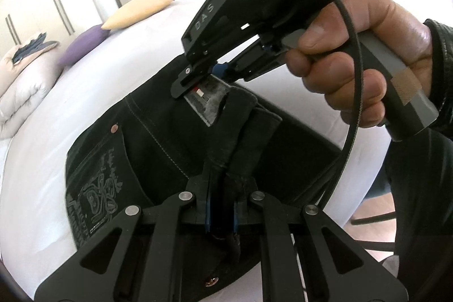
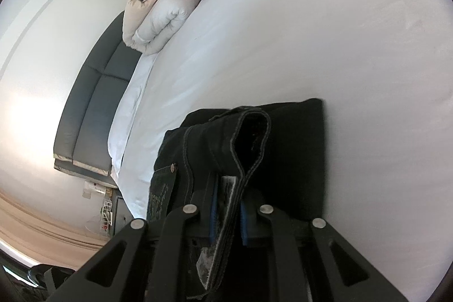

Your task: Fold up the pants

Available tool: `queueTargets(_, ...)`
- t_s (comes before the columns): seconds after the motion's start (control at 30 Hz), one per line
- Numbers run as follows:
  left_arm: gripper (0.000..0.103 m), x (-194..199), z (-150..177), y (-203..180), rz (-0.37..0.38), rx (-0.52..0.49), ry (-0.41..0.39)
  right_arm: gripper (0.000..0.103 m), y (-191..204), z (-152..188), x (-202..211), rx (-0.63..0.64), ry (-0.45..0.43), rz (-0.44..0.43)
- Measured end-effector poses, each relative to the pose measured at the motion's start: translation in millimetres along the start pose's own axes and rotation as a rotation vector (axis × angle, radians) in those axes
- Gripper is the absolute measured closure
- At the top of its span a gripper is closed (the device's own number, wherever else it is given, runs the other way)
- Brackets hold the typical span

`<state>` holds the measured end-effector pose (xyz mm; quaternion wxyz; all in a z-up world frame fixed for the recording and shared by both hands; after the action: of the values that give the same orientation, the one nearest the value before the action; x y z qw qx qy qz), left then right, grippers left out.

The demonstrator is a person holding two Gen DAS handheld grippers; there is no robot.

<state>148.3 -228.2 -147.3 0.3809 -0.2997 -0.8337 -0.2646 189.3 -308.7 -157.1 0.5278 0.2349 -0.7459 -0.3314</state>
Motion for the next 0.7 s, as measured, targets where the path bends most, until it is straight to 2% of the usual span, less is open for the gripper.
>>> queueTargets(0.37, 0.095, -15.7, -15.6, -19.1, 0.006, -0.033, 0.010, 0.090, -27.3, -5.8, 12.0, -0.022, -0.022, 0.016)
queueTargets(0.5, 0.094, -3.1, 2.3, -21.6, 0.008, -0.034, 0.014, 0.090, -34.8, -0.1, 15.0, -0.016, -0.038, 0.025)
queueTargets(0.53, 0.093, -3.0, 6.7, -23.0, -0.002, -0.038, 0.018, 0.088, -37.3, 2.2, 13.6, -0.016, -0.037, 0.027)
queueTargets(0.6, 0.090, 1.5, 11.5, -25.4, -0.014, -0.033, 0.009, 0.087, -45.1, 5.2, 13.7, -0.054, -0.054, -0.026)
queueTargets(0.7, 0.079, 9.9, 12.7, -24.2, 0.044, 0.022, 0.011, 0.074, -46.6, 7.4, 24.5, -0.092, -0.090, -0.044)
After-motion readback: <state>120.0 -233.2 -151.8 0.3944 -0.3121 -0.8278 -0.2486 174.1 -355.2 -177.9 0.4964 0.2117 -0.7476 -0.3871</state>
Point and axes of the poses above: each gripper's, at about its wrist camera, not at the fingertips, and x roughly against the way its jaws point, y to its left, z to its underside, the point moved 5 cm from there along -x, roughly the way its jaws point, and after that the axes turned 6 degrees about y, right-handed, at the moved point
